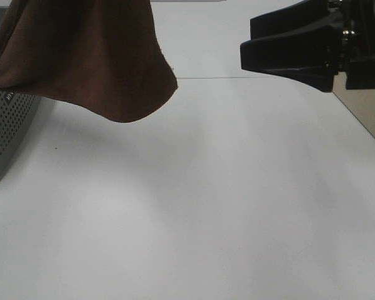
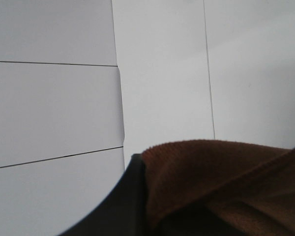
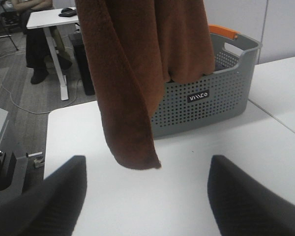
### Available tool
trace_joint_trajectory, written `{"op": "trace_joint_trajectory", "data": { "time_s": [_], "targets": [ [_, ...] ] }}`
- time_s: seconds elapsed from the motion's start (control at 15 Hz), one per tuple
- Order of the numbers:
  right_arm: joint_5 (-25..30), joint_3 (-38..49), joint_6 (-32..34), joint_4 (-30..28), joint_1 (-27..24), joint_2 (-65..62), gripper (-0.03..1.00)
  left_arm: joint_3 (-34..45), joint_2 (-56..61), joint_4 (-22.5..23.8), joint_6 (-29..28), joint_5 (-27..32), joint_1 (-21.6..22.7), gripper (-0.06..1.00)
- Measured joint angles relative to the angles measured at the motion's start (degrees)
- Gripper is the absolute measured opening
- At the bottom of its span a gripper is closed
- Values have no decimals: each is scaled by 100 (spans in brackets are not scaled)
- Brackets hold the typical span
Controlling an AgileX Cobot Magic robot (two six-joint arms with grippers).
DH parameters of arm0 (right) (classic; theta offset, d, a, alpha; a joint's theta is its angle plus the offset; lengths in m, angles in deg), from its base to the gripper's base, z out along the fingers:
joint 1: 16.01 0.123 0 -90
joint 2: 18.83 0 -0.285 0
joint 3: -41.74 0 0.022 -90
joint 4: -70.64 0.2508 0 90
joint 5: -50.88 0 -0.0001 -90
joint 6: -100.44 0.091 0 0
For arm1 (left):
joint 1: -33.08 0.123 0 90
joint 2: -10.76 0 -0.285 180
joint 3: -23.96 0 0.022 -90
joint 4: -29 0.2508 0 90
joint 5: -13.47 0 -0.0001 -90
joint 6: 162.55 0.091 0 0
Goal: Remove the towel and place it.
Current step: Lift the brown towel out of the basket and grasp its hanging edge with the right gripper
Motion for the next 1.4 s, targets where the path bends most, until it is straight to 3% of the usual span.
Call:
{"op": "trace_joint_trajectory", "data": {
  "time_s": [0.27, 0.53, 1.07, 1.13, 1.33, 1.4],
  "targets": [
    [-160, -934, 103, -350, 762, 768, 68, 0, -126, -92, 229, -269, 0, 0],
    [-189, -1473, 390, -728, 963, 1238, 69, 0, -235, -92, 344, -298, 0, 0],
    [-57, -1536, 527, -1026, 1553, 1421, 68, 0, -361, -97, 390, -739, 0, 0],
    [-57, -1536, 556, -1026, 1553, 1421, 66, 0, -372, -97, 390, -739, 0, 0],
    [-120, -1536, 619, -1077, 1553, 1421, 29, 0, -372, -97, 372, -739, 0, 0],
    [-218, -1536, 762, -1094, 1553, 1421, 23, 0, -372, -97, 321, -739, 0, 0]
  ]
}}
